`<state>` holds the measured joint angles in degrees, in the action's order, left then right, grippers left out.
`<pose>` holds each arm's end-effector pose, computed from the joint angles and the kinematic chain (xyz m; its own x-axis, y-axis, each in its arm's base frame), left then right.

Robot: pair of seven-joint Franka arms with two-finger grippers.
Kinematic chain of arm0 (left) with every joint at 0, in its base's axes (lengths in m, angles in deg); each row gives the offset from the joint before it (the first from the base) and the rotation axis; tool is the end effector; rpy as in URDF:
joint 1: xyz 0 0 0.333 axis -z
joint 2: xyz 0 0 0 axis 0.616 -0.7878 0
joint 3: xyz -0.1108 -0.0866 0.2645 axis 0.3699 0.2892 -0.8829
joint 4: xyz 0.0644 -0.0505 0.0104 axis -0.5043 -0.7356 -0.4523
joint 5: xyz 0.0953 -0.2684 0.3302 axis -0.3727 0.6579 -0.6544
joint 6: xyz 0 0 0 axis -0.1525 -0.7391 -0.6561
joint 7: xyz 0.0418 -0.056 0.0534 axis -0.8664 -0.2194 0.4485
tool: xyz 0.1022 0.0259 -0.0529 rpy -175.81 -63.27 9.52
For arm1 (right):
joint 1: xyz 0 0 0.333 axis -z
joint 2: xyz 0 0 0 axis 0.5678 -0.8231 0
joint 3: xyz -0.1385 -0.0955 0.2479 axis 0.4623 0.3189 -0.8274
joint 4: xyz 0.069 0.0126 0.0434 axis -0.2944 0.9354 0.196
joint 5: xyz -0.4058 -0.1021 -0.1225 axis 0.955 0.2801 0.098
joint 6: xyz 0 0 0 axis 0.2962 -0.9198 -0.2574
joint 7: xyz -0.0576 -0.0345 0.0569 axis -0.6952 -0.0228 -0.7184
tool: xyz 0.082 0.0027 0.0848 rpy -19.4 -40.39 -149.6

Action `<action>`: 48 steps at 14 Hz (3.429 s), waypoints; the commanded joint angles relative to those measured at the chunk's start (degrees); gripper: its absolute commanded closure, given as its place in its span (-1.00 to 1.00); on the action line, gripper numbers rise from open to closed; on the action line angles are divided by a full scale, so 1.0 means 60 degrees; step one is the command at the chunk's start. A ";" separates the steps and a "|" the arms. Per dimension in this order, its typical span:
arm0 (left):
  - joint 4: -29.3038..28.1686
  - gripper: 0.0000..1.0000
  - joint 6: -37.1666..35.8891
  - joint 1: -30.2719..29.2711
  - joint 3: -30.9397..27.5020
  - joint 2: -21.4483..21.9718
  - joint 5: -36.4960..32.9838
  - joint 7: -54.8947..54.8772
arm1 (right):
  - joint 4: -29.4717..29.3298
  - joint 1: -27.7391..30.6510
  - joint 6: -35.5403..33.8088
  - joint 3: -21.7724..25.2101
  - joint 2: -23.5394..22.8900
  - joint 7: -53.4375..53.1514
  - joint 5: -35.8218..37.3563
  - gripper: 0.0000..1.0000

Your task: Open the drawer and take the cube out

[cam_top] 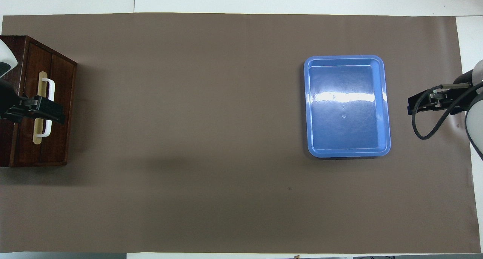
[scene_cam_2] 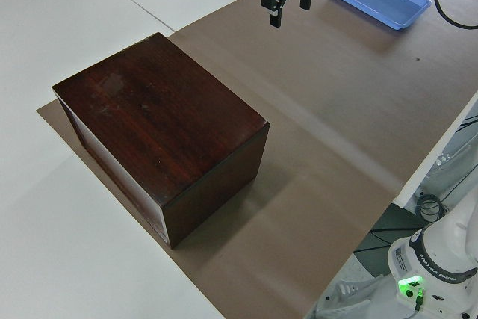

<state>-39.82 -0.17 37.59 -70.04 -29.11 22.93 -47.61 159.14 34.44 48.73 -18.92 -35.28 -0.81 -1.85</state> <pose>0.5869 -0.0387 0.5697 0.9825 -0.1101 -0.1503 -0.1115 -0.9938 -0.0013 0.5982 -0.0177 0.5343 0.9940 -0.0303 -0.1050 -0.0270 -0.9991 0.0322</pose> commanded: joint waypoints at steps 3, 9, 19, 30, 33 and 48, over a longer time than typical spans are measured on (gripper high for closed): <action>0.0037 -1.00 0.0118 0.0000 -0.0010 -0.0035 0.0089 -0.0098 | 0.0252 0.0026 0.0034 -0.0031 0.0244 -0.0164 -0.0003 -1.00; 0.0067 -1.00 0.0742 0.0072 0.0005 -0.0050 -0.0579 0.0223 | 0.0311 0.0026 0.0034 -0.0031 0.0274 -0.0164 -0.0003 -1.00; -0.2933 -1.00 0.4420 0.1216 0.0078 -0.0606 -0.5036 0.1360 | 0.0369 0.0041 0.0034 -0.0031 0.0288 -0.0164 -0.0003 -1.00; -0.4796 -1.00 0.6928 0.0175 0.0049 -0.0841 -0.5829 0.2055 | 0.0311 -0.0003 0.0079 -0.0104 0.0361 -0.0062 -0.0003 -1.00; -0.4783 -1.00 0.7148 0.0307 0.0049 -0.1119 -0.5829 0.2653 | 0.0398 0.0158 0.0195 -0.0105 0.0376 -0.0062 -0.0033 -1.00; -0.3801 -1.00 0.6328 0.0600 0.0049 -0.1515 -0.6971 0.2861 | -0.0303 -0.0018 0.1030 -0.0265 -0.0678 -1.0032 -0.2330 -1.00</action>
<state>-63.72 38.34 41.40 -69.67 -37.19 -17.56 -30.57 159.91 34.17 54.74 -20.04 -36.90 -54.43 -12.77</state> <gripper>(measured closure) 0.000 0.000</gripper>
